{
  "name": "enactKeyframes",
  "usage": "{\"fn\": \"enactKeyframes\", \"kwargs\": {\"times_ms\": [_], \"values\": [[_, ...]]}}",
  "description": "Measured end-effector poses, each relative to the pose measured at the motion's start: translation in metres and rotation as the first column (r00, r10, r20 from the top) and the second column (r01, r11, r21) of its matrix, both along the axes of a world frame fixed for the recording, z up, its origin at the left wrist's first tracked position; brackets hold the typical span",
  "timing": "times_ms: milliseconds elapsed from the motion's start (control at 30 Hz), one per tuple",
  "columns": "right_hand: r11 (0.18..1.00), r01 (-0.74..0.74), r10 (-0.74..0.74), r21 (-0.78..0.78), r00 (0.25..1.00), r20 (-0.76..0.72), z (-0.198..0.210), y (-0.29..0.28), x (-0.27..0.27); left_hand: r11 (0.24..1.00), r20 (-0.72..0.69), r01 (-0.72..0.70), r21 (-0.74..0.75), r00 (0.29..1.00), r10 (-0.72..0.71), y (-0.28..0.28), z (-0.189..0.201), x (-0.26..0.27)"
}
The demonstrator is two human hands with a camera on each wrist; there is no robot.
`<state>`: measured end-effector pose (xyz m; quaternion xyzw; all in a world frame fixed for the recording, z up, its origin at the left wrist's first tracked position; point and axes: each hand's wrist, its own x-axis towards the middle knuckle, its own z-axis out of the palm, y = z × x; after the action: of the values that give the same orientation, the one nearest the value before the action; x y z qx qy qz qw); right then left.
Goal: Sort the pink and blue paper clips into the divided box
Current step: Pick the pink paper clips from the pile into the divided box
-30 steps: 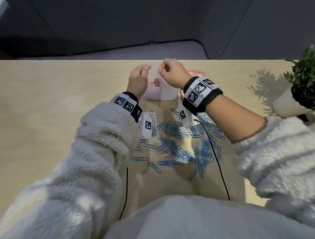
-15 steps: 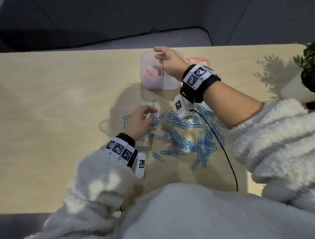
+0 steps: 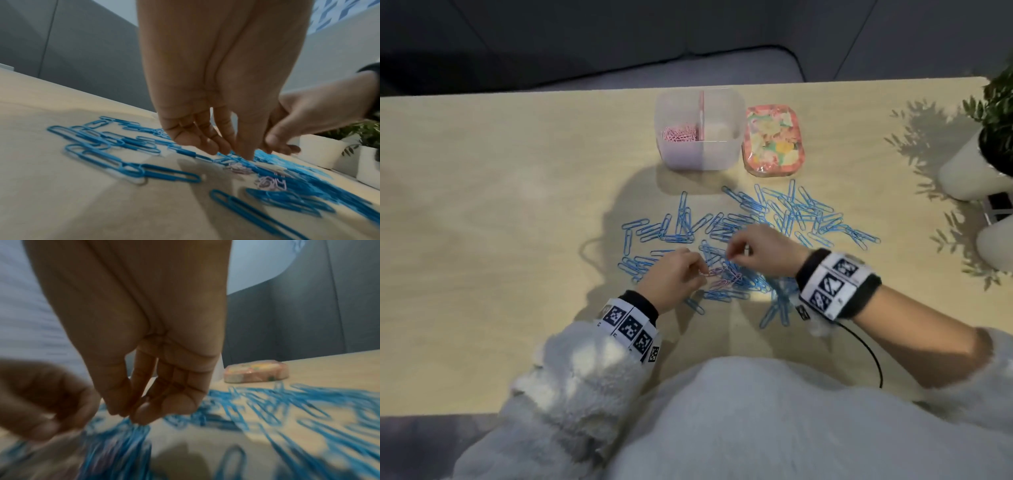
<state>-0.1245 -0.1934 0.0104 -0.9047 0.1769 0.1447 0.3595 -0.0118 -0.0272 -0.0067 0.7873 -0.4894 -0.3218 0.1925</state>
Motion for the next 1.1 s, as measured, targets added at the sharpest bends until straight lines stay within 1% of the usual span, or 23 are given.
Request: {"fn": "enactKeyframes", "kwargs": {"times_ms": [100, 233, 367, 433, 467, 500, 533, 567, 633, 667, 700, 767, 800, 833, 867, 900, 933, 967, 1000, 1033, 1067, 1100], "values": [[0.997, 0.062, -0.064, -0.042, 0.997, -0.049, -0.016, 0.012, -0.023, 0.999, 0.074, 0.024, -0.022, 0.997, -0.022, -0.006, -0.002, -0.001], [0.984, 0.1, -0.103, -0.144, 0.995, -0.013, -0.028, 0.021, -0.026, 0.988, 0.2, 0.151, -0.002, 0.969, -0.148, -0.015, -0.004, -0.006], [0.978, 0.153, -0.156, -0.143, 0.988, -0.011, -0.029, 0.017, -0.025, 0.983, 0.266, 0.183, -0.006, 0.948, -0.175, -0.014, -0.007, -0.007], [0.968, 0.213, -0.208, -0.131, 0.977, 0.052, -0.029, 0.013, -0.029, 0.981, 0.288, 0.193, 0.012, 0.939, -0.188, -0.012, -0.007, -0.009], [0.957, 0.273, -0.264, -0.097, 0.959, 0.104, -0.029, 0.01, -0.031, 0.982, 0.281, 0.188, 0.014, 0.942, -0.185, -0.011, -0.007, -0.008], [0.936, 0.352, -0.345, -0.026, 0.927, 0.149, -0.028, 0.007, -0.032, 0.983, 0.27, 0.183, 0.018, 0.946, -0.181, -0.009, -0.008, -0.007], [0.901, 0.426, -0.433, 0.078, 0.885, 0.171, -0.027, 0.004, -0.033, 0.984, 0.265, 0.179, 0.01, 0.948, -0.175, -0.007, -0.009, -0.006], [0.85, 0.486, -0.518, 0.2, 0.84, 0.161, -0.026, 0.001, -0.034, 0.984, 0.268, 0.177, 0.0, 0.948, -0.171, -0.006, -0.01, -0.005], [0.7, 0.572, -0.653, 0.427, 0.756, 0.058, -0.023, -0.003, -0.034, 0.981, 0.292, 0.192, -0.004, 0.939, -0.183, -0.004, -0.012, -0.004], [0.599, 0.604, -0.705, 0.526, 0.709, -0.012, -0.02, -0.003, -0.034, 0.978, 0.309, 0.209, 0.009, 0.93, -0.202, -0.004, -0.013, -0.004], [0.477, 0.624, -0.747, 0.619, 0.659, -0.09, -0.017, -0.003, -0.033, 0.974, 0.331, 0.227, 0.024, 0.917, -0.222, -0.005, -0.014, -0.005], [0.214, 0.612, -0.772, 0.762, 0.584, -0.252, -0.01, -0.002, -0.03, 0.963, 0.38, 0.268, 0.025, 0.888, -0.258, -0.008, -0.014, -0.007], [0.114, 0.591, -0.755, 0.798, 0.574, -0.317, -0.007, 0.0, -0.029, 0.959, 0.403, 0.283, 0.021, 0.875, -0.267, -0.009, -0.013, -0.008], [0.073, 0.586, -0.729, 0.807, 0.584, -0.357, -0.005, 0.002, -0.027, 0.957, 0.424, 0.288, 0.018, 0.865, -0.268, -0.01, -0.014, -0.008], [0.123, 0.596, -0.706, 0.794, 0.614, -0.352, -0.004, 0.006, -0.025, 0.958, 0.436, 0.288, 0.012, 0.86, -0.264, -0.011, -0.015, -0.008], [0.284, 0.605, -0.679, 0.744, 0.675, -0.289, -0.004, 0.011, -0.023, 0.957, 0.436, 0.289, 0.006, 0.861, -0.262, -0.011, -0.016, -0.007], [0.509, 0.574, -0.621, 0.641, 0.761, -0.188, -0.006, 0.016, -0.021, 0.957, 0.43, 0.29, 0.001, 0.864, -0.263, -0.011, -0.016, -0.007], [0.725, 0.482, -0.515, 0.492, 0.853, -0.077, -0.008, 0.023, -0.019, 0.956, 0.425, 0.292, -0.006, 0.867, -0.262, -0.01, -0.017, -0.005], [0.873, 0.361, -0.384, 0.329, 0.923, 0.006, -0.011, 0.03, -0.017, 0.959, 0.413, 0.285, 0.001, 0.873, -0.26, -0.01, -0.016, -0.005], [0.95, 0.26, -0.271, 0.172, 0.962, 0.038, -0.015, 0.036, -0.016, 0.962, 0.402, 0.272, 0.009, 0.88, -0.253, -0.009, -0.015, -0.003], [0.981, 0.191, -0.191, 0.025, 0.981, 0.036, -0.017, 0.04, -0.014, 0.966, 0.39, 0.257, 0.017, 0.888, -0.243, -0.007, -0.015, -0.002], [0.986, 0.137, -0.135, -0.094, 0.991, 0.025, -0.02, 0.044, -0.014, 0.972, 0.375, 0.236, 0.013, 0.9, -0.224, -0.004, -0.014, 0.001]]}}
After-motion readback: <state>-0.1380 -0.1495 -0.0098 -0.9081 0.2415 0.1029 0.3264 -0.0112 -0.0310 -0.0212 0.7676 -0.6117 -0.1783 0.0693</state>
